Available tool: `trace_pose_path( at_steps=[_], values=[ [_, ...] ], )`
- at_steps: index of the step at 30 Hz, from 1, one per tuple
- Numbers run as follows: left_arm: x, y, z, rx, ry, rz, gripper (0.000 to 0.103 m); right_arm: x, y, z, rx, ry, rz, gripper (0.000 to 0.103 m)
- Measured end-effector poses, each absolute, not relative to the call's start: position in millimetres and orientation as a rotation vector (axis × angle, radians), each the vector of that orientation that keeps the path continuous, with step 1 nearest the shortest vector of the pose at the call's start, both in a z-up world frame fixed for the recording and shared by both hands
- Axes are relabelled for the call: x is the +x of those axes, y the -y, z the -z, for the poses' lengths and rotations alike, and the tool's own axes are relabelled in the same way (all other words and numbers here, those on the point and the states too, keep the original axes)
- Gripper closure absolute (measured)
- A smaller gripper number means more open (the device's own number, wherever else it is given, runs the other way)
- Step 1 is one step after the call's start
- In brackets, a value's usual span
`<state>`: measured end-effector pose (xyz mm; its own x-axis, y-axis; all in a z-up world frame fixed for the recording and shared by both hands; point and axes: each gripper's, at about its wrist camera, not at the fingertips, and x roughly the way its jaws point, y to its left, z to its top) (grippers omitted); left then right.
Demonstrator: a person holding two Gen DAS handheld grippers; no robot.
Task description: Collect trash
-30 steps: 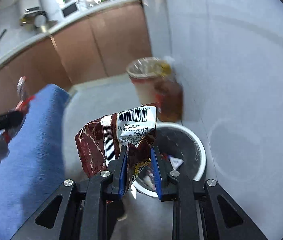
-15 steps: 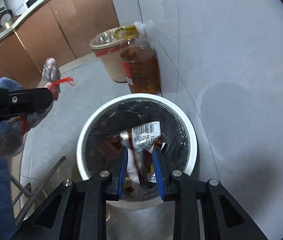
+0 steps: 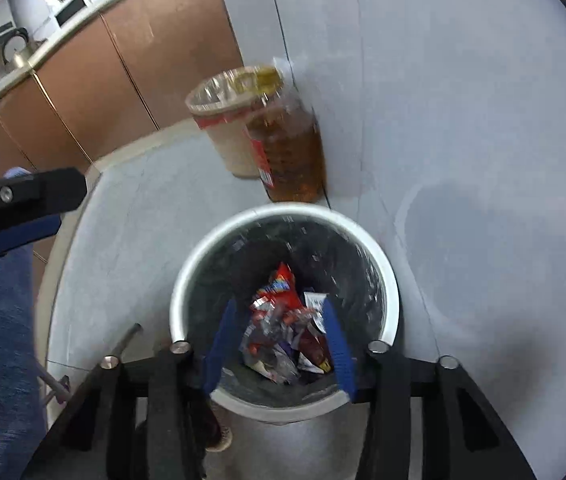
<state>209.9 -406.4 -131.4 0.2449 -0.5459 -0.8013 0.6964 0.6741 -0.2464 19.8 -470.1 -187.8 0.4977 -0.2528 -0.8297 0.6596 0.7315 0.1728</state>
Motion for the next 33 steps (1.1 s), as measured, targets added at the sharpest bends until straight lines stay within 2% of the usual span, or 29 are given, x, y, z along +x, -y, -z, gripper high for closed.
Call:
trace_pose_path(
  at_steps=[3, 6, 15, 23, 33],
  values=[
    [199, 382, 96, 0.184, -0.897, 0.792, 0.049, 22, 457, 156, 0.479, -0.835, 0.569, 0.048],
    [188, 353, 66, 0.182, -0.804, 0.737, 0.043, 22, 437, 119, 0.416, -0.792, 0.562, 0.043],
    [155, 250, 16, 0.166, -0.623, 0.558, 0.035, 9, 366, 23, 0.284, -0.661, 0.479, 0.037],
    [135, 146, 5, 0.134, -0.57, 0.347, 0.032, 8, 288, -10, 0.188, -0.609, 0.318, 0.028],
    [90, 70, -12, 0.136, -0.473, 0.172, 0.026, 2, 226, -18, 0.094, -0.57, 0.218, 0.006]
  ],
)
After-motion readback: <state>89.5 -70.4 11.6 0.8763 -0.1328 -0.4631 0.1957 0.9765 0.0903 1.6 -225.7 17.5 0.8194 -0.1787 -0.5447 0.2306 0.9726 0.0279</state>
